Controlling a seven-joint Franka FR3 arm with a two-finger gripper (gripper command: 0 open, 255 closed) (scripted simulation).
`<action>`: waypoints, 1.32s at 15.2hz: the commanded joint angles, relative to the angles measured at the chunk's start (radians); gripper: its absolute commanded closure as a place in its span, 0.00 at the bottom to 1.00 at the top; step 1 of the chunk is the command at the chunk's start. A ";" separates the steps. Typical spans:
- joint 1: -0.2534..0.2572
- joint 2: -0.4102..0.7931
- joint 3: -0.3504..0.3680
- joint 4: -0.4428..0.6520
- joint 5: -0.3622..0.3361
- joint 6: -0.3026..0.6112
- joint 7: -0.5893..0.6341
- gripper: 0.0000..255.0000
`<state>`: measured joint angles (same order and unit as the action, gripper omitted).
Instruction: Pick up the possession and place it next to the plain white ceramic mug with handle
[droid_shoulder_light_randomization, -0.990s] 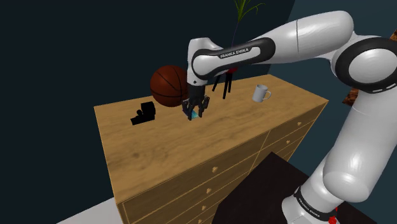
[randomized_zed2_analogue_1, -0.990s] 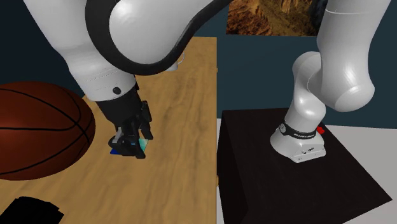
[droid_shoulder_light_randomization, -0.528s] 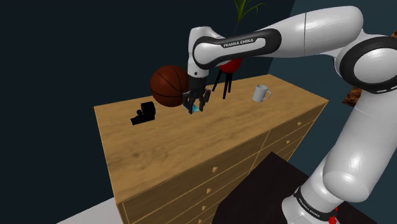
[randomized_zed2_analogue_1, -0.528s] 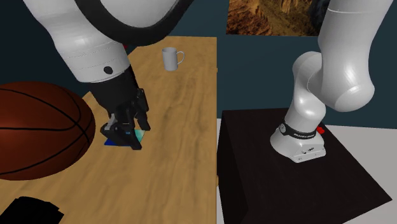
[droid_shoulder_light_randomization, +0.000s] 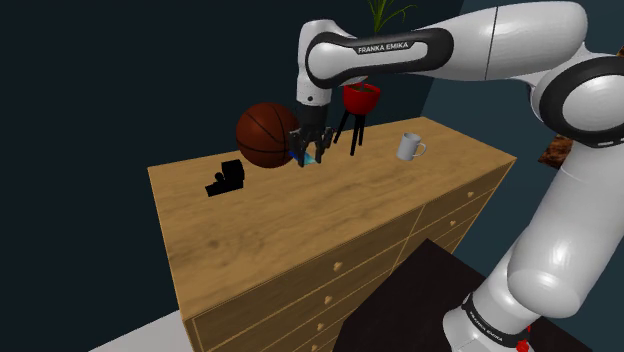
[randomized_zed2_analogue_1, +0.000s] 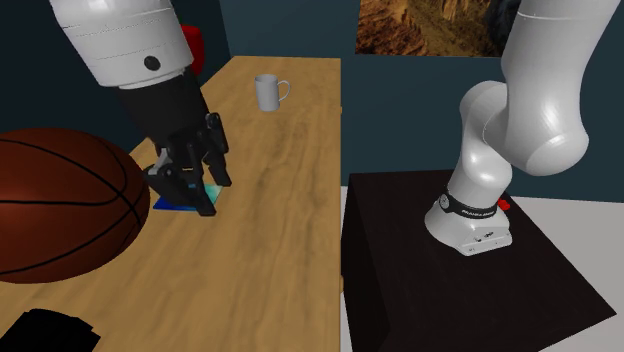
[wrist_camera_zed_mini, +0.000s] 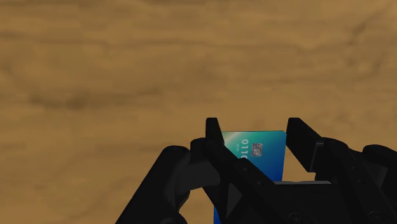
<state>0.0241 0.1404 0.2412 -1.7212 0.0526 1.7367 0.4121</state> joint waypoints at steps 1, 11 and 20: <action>0.001 0.001 0.001 0.029 0.000 -0.028 0.004 1.00; -0.087 -0.139 -0.069 -0.112 0.013 -0.035 -0.157 1.00; -0.188 -0.247 -0.181 -0.235 -0.010 -0.031 -0.366 1.00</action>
<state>-0.1522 -0.0931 0.0738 -1.9431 0.0464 1.7074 0.0716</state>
